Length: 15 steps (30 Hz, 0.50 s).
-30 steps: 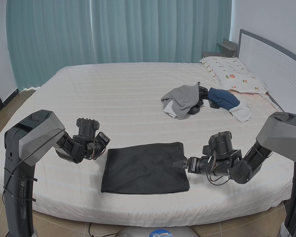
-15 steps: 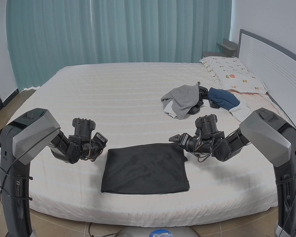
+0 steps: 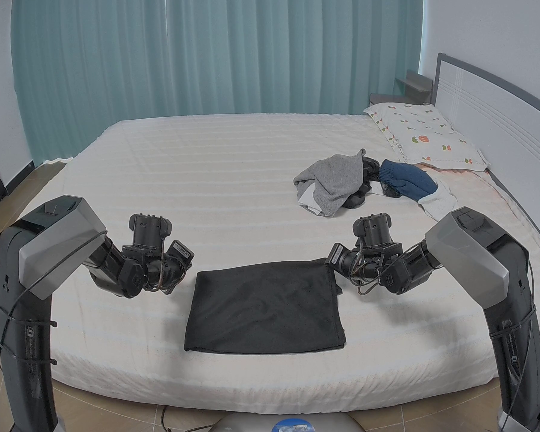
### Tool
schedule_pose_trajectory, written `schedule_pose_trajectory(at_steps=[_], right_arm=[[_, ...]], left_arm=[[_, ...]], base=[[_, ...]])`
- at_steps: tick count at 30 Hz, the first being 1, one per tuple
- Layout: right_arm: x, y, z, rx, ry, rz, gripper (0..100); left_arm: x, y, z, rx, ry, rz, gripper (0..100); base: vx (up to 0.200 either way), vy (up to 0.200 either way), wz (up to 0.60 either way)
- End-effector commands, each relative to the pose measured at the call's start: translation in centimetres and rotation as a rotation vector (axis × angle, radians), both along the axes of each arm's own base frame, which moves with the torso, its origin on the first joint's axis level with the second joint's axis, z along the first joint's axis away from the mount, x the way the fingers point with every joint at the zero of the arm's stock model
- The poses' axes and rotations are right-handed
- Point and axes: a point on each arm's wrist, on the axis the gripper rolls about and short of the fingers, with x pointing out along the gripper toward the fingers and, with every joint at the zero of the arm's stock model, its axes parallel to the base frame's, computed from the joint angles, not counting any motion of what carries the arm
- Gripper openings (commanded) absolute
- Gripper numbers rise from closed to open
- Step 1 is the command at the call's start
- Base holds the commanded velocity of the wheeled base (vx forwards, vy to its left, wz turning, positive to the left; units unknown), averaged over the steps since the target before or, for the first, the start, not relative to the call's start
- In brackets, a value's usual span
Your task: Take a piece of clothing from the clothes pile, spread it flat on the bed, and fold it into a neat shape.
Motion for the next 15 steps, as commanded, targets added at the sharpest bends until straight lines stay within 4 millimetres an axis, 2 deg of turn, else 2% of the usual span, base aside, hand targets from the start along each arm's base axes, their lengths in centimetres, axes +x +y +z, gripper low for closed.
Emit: schedule_pose_trajectory(at_steps=[1, 7, 8, 12, 15], right_arm=[[0.0, -0.3, -0.2, -0.002, 0.005, -0.005, 0], [-0.1, -0.1, 0.1, 0.018, 0.010, -0.015, 0], [-0.1, -0.2, 0.3, 0.019, 0.007, -0.015, 100], [-0.7, -0.3, 0.6, 0.017, 0.015, -0.012, 100], [-1.6, -0.8, 1.8, 0.029, 0.005, -0.014, 100]], left_arm=[[0.0, 0.0, 0.0, 0.000, 0.002, -0.001, 0], [-0.1, -0.1, 0.0, 0.004, 0.003, -0.005, 0], [-0.1, -0.1, 0.0, 0.005, 0.004, -0.007, 0], [-0.1, 0.0, 0.1, -0.002, 0.004, -0.012, 0], [-0.3, 0.0, 0.3, -0.004, 0.003, -0.017, 0]], base=[[0.000, 0.000, 0.00], [0.000, 0.000, 0.00], [0.000, 0.000, 0.00], [0.000, 0.000, 0.00], [0.000, 0.000, 0.00]])
